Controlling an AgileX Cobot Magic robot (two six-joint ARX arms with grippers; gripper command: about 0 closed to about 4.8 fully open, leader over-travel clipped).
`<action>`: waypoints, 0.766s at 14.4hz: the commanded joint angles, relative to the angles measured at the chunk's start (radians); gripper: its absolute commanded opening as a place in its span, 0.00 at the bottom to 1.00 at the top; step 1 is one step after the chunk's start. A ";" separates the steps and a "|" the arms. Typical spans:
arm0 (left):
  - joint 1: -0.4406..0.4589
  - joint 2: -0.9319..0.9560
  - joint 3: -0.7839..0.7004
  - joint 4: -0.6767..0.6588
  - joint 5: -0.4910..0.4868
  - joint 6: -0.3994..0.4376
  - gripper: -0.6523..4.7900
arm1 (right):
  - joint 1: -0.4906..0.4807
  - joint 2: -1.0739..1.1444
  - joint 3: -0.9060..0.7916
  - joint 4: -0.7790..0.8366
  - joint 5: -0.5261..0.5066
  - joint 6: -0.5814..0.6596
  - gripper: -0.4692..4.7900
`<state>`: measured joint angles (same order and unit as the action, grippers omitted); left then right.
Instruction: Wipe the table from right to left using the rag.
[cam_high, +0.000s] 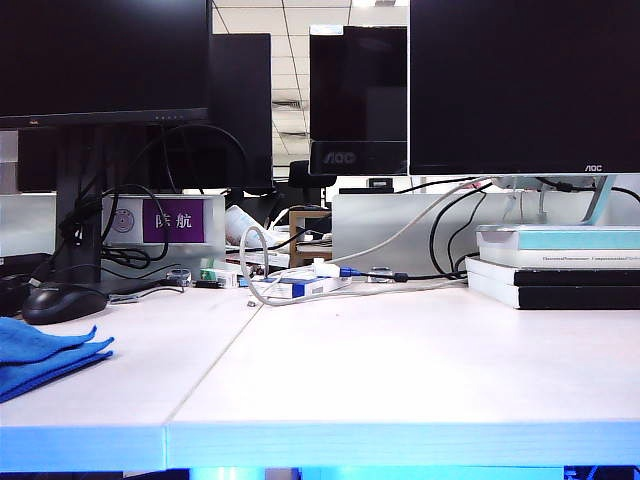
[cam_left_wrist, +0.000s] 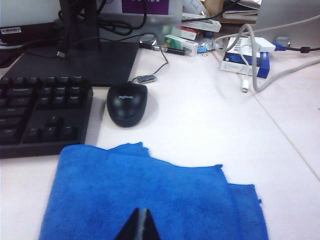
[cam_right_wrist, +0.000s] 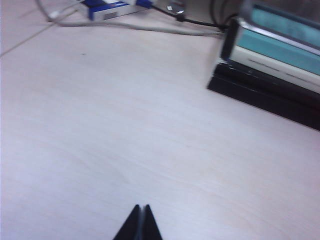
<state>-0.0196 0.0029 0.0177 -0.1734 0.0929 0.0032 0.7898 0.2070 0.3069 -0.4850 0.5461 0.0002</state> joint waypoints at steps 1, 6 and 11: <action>0.001 -0.002 -0.007 -0.005 -0.003 -0.003 0.11 | -0.296 -0.045 -0.049 0.149 0.020 -0.057 0.09; 0.000 -0.002 -0.007 -0.005 -0.003 -0.003 0.11 | -0.657 -0.205 -0.305 0.345 -0.390 0.007 0.09; 0.000 -0.002 -0.007 -0.005 -0.003 -0.003 0.11 | -0.657 -0.205 -0.305 0.332 -0.365 0.006 0.09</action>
<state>-0.0196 0.0029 0.0170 -0.1711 0.0898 0.0032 0.1333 0.0032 0.0093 -0.1627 0.1749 0.0036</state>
